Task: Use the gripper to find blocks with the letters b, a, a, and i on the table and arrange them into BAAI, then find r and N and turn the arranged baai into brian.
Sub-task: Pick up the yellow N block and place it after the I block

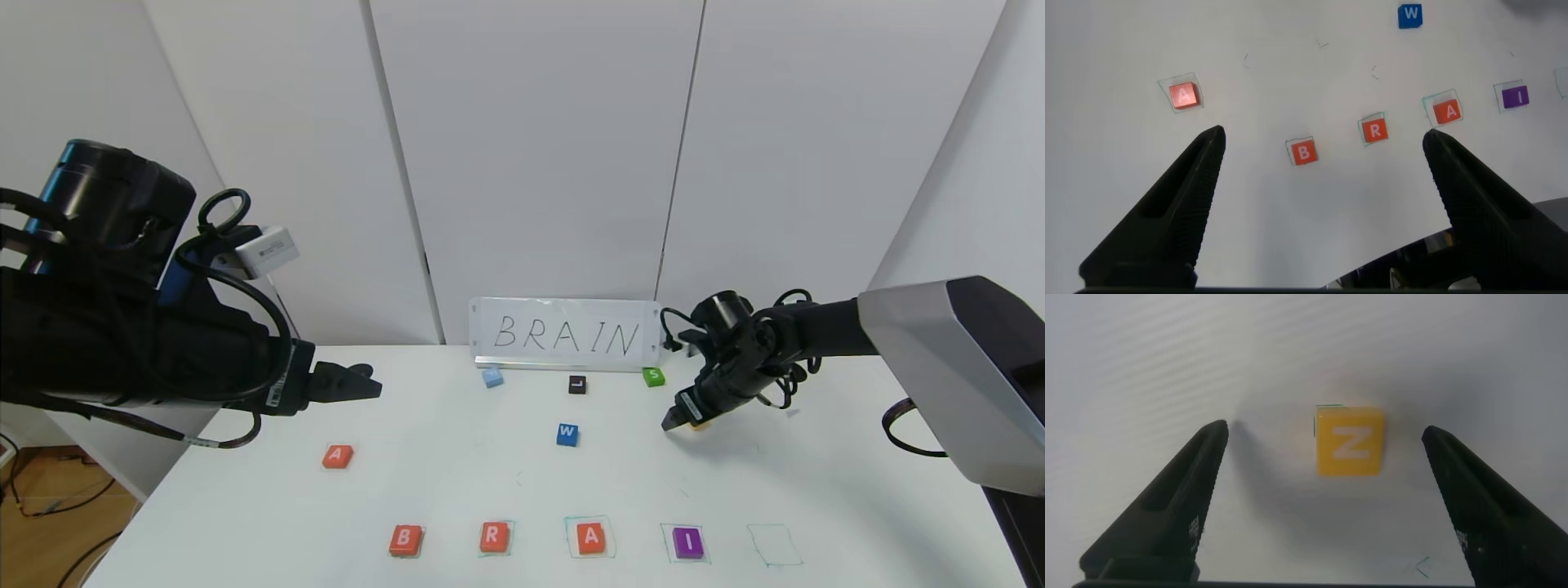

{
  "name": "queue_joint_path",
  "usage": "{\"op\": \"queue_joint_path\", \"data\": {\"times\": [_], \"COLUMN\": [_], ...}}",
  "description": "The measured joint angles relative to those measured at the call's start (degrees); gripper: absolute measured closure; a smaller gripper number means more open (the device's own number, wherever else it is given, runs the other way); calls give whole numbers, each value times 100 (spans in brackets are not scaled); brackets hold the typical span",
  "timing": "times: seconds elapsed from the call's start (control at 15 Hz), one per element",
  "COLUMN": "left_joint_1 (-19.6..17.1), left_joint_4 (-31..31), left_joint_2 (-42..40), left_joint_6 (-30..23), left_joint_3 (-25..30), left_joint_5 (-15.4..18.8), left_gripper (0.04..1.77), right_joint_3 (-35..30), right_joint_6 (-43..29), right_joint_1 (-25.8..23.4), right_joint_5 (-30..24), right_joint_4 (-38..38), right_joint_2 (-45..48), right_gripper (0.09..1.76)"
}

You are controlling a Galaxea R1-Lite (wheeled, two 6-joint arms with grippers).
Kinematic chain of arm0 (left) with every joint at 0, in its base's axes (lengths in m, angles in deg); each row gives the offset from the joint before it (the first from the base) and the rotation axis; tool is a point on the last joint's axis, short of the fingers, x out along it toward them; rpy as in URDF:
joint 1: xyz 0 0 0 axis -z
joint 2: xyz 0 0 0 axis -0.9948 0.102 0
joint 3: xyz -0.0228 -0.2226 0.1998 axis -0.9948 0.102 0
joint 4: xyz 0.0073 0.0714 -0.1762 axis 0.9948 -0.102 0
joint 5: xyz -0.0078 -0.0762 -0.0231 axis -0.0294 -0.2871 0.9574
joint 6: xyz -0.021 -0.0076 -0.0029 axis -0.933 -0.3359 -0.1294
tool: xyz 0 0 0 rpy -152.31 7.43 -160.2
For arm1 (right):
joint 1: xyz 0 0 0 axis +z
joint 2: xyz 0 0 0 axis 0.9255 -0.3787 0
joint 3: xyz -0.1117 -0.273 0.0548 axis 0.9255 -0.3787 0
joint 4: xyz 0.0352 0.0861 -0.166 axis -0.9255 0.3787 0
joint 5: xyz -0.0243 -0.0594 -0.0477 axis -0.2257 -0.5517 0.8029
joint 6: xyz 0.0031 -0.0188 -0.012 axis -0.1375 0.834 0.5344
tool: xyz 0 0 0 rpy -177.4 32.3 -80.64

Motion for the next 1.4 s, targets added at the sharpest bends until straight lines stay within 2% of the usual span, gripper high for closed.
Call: {"op": "queue_joint_path", "data": {"times": [0.33,0.4,0.6,0.8,0.87,0.93,1.2,1.4], "left_joint_1": [-15,-17,-11,-13,-15,-17,-45,-107], "left_joint_4": [-5,-5,-16,-16,-11,-10,-5,6], "left_joint_2": [-13,-13,-13,-24,-26,-26,-13,46], "left_joint_6": [1,1,33,34,34,34,34,39], "left_joint_3": [0,0,9,11,11,11,6,0], "left_joint_5": [-46,-50,-50,-52,-52,-52,-79,-79], "left_gripper": [9,9,9,9,9,9,9,9], "right_joint_3": [20,9,-11,-20,-20,-20,-26,-63], "right_joint_6": [4,9,4,23,50,61,66,182], "right_joint_1": [-17,-17,-17,-22,-22,-20,0,-34], "right_joint_5": [-44,-49,-55,-55,-54,-51,-49,-49], "right_joint_4": [57,57,60,148,211,241,271,663], "right_joint_2": [13,20,30,44,52,68,138,301], "right_gripper": [14,22,71,104,123,132,132,132]}}
